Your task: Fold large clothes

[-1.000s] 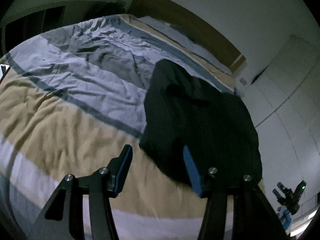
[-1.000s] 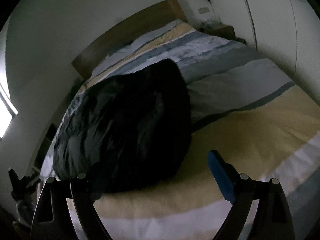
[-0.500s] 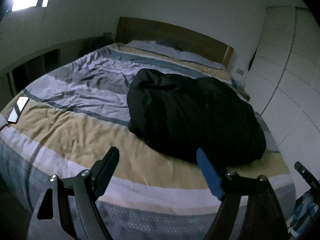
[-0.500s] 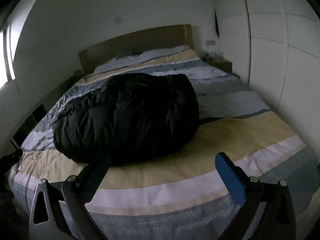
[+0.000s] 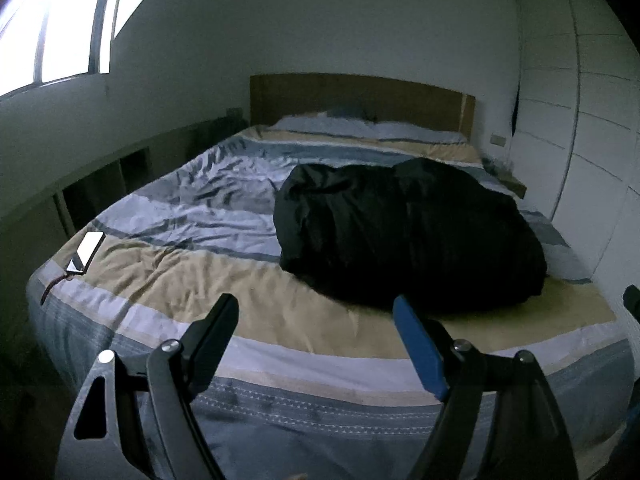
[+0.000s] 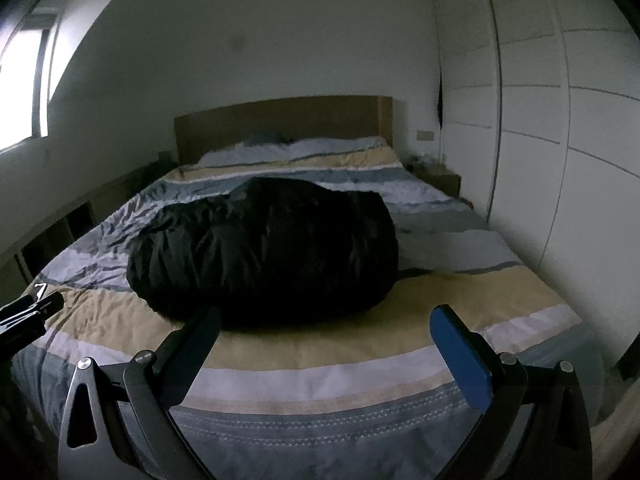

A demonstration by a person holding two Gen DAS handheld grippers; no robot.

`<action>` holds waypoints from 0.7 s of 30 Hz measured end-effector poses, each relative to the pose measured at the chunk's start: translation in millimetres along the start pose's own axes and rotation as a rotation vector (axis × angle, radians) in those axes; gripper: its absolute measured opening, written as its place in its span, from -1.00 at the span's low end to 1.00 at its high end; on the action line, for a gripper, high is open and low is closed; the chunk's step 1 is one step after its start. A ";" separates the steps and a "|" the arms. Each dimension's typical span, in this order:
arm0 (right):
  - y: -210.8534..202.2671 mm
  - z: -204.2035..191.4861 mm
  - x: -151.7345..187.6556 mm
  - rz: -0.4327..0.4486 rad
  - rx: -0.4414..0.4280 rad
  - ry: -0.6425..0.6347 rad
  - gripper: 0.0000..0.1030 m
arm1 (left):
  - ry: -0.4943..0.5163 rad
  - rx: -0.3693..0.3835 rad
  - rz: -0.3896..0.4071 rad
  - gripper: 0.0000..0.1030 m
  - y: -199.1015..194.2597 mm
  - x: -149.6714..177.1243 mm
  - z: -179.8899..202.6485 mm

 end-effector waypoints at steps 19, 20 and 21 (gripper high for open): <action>-22.2 6.8 -1.7 0.052 0.072 -0.049 0.99 | 0.059 0.024 0.040 0.53 -25.4 13.0 15.8; -21.6 7.1 -1.4 0.049 0.074 -0.050 0.99 | 0.061 0.026 0.039 0.53 -25.2 13.9 16.2; -21.0 7.3 -1.0 0.046 0.075 -0.051 0.99 | 0.062 0.029 0.037 0.53 -24.8 14.7 17.0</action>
Point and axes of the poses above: each gripper's, at about its wrist camera, not at the fingertips, and y roughly the way its jaws point, z to its right, x to its underside, the point moved 2 cm from there along y, roughly the way its jaws point, and after that the axes turned 11 degrees about -y, right-handed, at the moved point
